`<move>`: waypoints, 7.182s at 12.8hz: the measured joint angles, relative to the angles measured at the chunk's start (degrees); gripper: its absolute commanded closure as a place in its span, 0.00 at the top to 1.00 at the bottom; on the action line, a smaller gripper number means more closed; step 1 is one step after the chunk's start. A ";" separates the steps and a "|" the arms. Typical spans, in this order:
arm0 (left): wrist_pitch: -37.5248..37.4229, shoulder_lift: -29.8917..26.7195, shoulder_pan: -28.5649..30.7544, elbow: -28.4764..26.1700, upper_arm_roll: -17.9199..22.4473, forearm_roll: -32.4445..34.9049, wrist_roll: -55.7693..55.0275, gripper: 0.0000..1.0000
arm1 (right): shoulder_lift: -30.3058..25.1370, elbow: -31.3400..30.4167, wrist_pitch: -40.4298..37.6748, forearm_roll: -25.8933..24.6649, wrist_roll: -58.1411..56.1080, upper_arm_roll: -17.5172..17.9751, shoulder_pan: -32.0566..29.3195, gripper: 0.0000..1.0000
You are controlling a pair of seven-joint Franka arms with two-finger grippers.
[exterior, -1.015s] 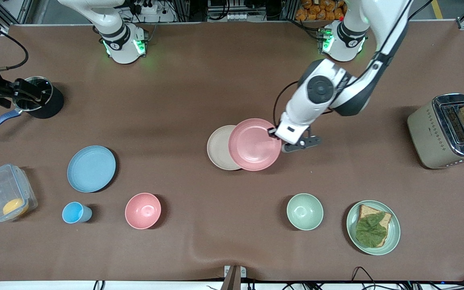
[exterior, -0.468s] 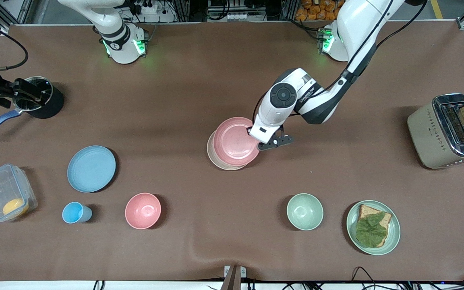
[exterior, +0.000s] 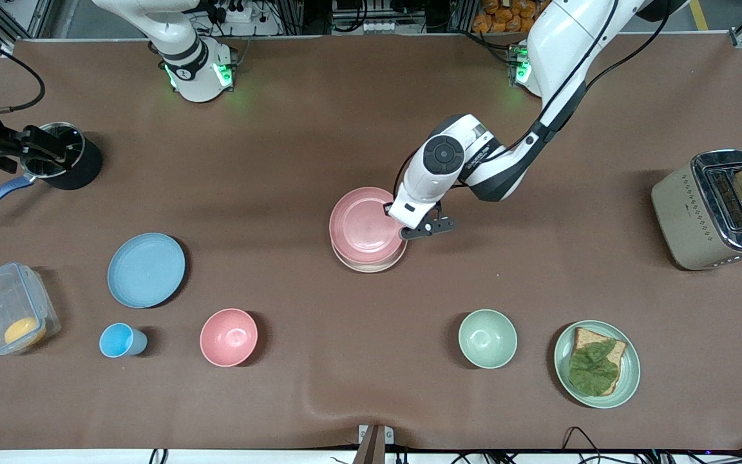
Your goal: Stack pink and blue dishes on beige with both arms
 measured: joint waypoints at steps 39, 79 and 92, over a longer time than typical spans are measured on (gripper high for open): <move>-38.90 -36.93 22.23 13.86 17.59 -7.90 50.43 1.00 | 0.30 0.09 0.84 0.00 0.00 0.30 0.04 1.00; -50.29 -37.34 18.18 15.70 21.11 -10.68 53.81 1.00 | -3.03 3.35 -7.29 0.09 6.16 1.54 -3.40 1.00; -50.28 -36.58 18.45 15.70 21.23 -10.73 53.81 1.00 | -2.60 3.68 -7.31 0.09 6.16 1.54 -3.40 1.00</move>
